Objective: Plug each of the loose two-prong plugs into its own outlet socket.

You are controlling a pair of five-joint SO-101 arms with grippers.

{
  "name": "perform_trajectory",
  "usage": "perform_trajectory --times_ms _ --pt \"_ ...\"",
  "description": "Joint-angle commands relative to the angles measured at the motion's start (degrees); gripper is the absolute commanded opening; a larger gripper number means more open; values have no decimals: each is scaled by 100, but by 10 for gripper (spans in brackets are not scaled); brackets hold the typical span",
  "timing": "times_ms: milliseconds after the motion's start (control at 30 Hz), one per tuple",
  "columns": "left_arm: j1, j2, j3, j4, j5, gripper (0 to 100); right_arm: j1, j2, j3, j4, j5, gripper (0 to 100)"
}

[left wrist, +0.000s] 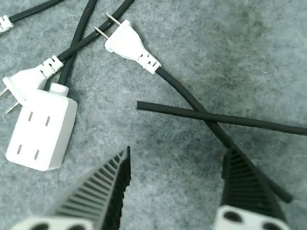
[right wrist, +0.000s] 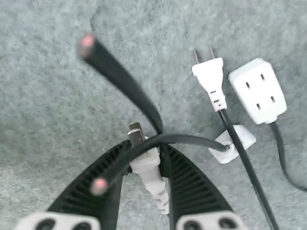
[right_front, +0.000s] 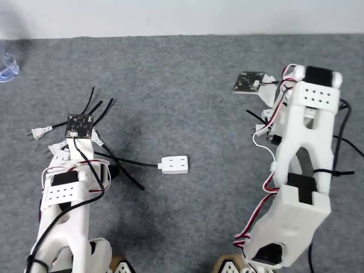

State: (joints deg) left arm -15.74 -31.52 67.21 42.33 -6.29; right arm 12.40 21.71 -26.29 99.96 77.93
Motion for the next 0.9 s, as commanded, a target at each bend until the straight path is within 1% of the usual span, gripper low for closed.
perform_trajectory --times_ms 0,133,233,300,433,633,733,800,867 --pt "35 -88 4 -149 9 291 602 286 -352 -409 -70 8" --pt "44 -88 4 -149 9 291 1305 708 -413 -1446 -70 8" --pt "44 -88 -4 -149 9 291 1622 901 -589 -1912 -70 8" --pt "44 -88 -4 -149 9 291 1648 1033 -589 -1886 -70 8" --pt "44 -79 -4 -149 9 291 1631 1376 -580 -1420 18 8" --pt "44 -79 13 -149 9 291 1684 2202 -607 -1393 123 9" --pt "44 -70 13 -149 9 291 1727 2325 -607 -1393 123 17" --pt "44 -70 13 -149 9 291 1736 2308 -624 -1446 123 63" --pt "44 -70 13 -149 9 291 1745 2202 -730 -1402 105 148"
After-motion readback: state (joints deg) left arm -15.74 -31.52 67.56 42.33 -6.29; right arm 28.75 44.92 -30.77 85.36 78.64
